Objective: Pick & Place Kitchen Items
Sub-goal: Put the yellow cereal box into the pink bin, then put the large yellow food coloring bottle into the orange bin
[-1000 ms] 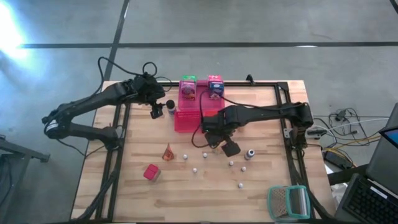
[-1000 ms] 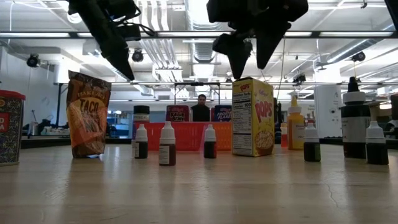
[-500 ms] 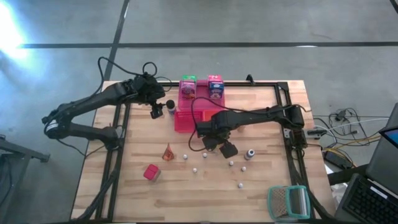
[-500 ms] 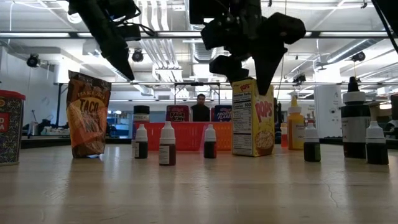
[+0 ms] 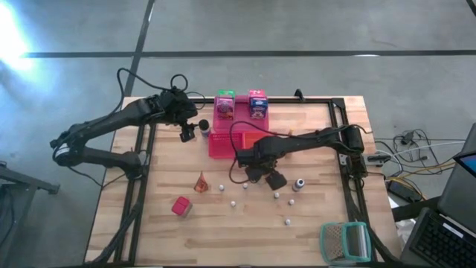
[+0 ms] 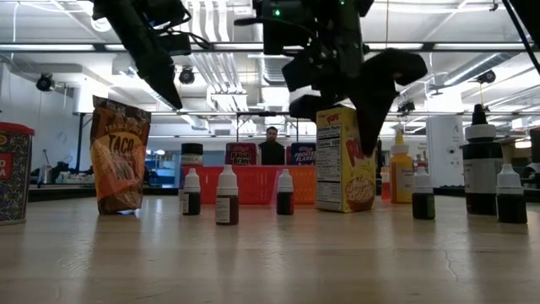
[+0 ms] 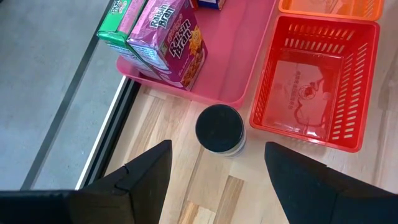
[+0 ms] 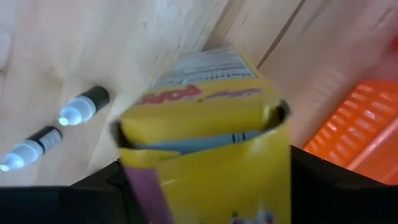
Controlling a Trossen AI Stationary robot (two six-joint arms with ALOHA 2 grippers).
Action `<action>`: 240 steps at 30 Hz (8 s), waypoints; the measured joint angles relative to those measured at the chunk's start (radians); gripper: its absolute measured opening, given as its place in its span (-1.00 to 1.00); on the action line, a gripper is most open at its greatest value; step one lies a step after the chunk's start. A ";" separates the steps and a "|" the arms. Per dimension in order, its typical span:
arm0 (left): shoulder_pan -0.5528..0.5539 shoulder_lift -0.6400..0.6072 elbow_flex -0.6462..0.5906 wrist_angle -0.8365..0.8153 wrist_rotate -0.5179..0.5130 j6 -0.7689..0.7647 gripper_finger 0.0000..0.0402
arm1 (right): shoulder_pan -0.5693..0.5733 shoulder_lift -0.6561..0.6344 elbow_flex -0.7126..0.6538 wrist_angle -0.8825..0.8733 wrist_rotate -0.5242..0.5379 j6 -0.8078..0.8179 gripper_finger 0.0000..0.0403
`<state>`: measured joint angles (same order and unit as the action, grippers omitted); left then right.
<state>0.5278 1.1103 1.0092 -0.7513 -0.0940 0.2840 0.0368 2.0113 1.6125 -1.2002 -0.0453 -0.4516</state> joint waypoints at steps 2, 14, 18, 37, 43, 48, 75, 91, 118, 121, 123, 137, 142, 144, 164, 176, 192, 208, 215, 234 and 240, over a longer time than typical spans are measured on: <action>0.000 0.000 0.000 0.000 0.000 0.000 0.30 | 0.000 0.000 -0.012 0.010 0.001 -0.017 0.28; 0.000 0.000 0.000 0.000 0.000 0.000 0.30 | -0.001 0.000 -0.016 0.018 0.023 -0.041 0.02; 0.000 0.000 0.000 0.000 0.000 0.000 0.30 | -0.002 0.000 -0.016 0.022 0.022 -0.004 -0.06; 0.000 0.000 0.000 0.000 0.000 0.000 0.30 | -0.040 -0.098 0.151 -0.028 0.086 0.030 -0.19; 0.000 0.000 0.000 0.000 0.000 0.000 0.30 | -0.117 -0.101 0.281 -0.023 0.211 -0.002 -0.21; 0.000 0.000 0.000 0.000 0.000 0.000 0.30 | -0.223 -0.057 0.416 -0.024 0.139 0.064 -0.29; 0.000 0.000 0.000 0.000 0.000 0.000 0.30 | -0.475 0.301 0.656 -0.064 0.064 0.027 -0.18; 0.000 0.000 0.000 0.000 0.000 0.000 0.30 | -0.505 0.369 0.656 -0.002 0.064 0.022 -0.23; 0.000 0.000 0.000 0.000 0.000 0.000 0.30 | -0.508 0.375 0.658 -0.022 0.011 0.033 0.22; 0.000 0.000 0.000 0.000 0.000 0.000 0.30 | -0.508 0.370 0.680 -0.039 0.012 0.033 0.28; 0.000 0.000 0.000 0.000 0.000 0.000 0.30 | -0.508 0.369 0.708 -0.064 0.012 0.032 0.32; 0.000 0.000 0.000 0.000 0.000 0.000 0.30 | -0.461 0.275 0.744 -0.137 0.012 0.056 0.44; 0.000 0.000 0.000 0.000 0.000 0.000 0.30 | -0.420 0.229 0.744 -0.158 0.011 0.063 0.38; 0.000 0.000 0.000 0.000 0.000 0.000 0.30 | -0.404 0.214 0.744 -0.173 0.011 0.088 0.34; 0.000 0.000 0.000 0.000 0.000 0.000 0.30 | -0.354 0.018 0.739 -0.371 0.020 0.373 -0.13; 0.000 0.000 0.000 0.000 0.000 0.000 0.30 | -0.353 -0.135 0.538 -0.370 0.074 0.547 -0.38; 0.000 0.000 0.000 0.000 0.000 0.000 0.30 | -0.353 -0.519 -0.149 -0.119 0.092 0.735 -0.59; 0.000 0.000 0.000 0.000 0.000 0.000 0.30 | -0.353 -0.581 -0.356 -0.021 0.002 0.785 -0.43; 0.000 0.000 0.000 0.000 0.000 0.000 0.30 | -0.353 -0.581 -0.363 0.014 -0.001 0.797 -0.32; 0.000 0.000 0.000 0.000 0.000 0.000 0.30 | -0.353 -0.581 -0.490 0.140 -0.004 0.803 -0.41; 0.000 0.000 0.000 0.000 0.000 0.000 0.30 | -0.353 -0.580 -0.543 0.178 -0.005 0.802 -0.41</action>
<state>0.5275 1.1107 1.0094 -0.7517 -0.0940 0.2840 -0.3161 1.4311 1.0699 -1.0218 -0.0502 0.3508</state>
